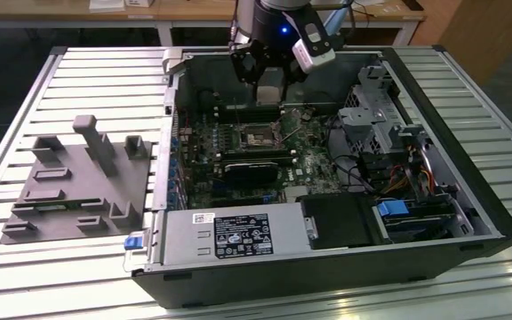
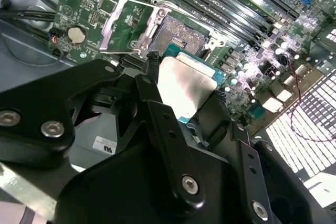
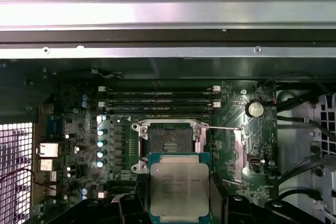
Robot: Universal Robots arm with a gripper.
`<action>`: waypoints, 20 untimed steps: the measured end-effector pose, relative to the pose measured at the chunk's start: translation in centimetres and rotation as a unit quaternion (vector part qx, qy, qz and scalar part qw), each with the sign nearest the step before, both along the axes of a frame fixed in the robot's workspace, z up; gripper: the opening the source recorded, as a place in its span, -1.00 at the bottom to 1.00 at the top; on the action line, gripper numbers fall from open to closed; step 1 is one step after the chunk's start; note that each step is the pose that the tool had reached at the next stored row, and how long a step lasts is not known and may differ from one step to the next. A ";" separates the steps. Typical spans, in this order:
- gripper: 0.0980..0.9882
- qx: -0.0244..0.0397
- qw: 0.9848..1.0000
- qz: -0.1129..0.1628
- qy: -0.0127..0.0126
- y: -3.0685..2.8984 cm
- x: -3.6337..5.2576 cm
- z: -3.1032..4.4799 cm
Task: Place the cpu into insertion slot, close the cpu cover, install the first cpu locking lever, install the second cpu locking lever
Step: 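Place the cpu into insertion slot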
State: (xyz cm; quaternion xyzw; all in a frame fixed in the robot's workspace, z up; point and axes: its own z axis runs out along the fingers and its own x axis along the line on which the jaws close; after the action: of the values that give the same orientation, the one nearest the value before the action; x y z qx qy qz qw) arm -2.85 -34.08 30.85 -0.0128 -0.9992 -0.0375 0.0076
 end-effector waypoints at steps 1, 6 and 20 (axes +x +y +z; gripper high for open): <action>0.00 0.000 1.000 0.000 0.000 0.00 -0.03 -0.18; 0.00 0.000 1.000 0.000 -0.001 0.00 -0.23 -1.10; 0.00 -0.001 0.996 -0.090 -0.001 0.00 -0.49 -2.43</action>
State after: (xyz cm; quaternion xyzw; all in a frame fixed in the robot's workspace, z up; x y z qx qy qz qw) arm -3.35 -34.08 28.42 -0.1026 -0.9940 -0.0371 0.0029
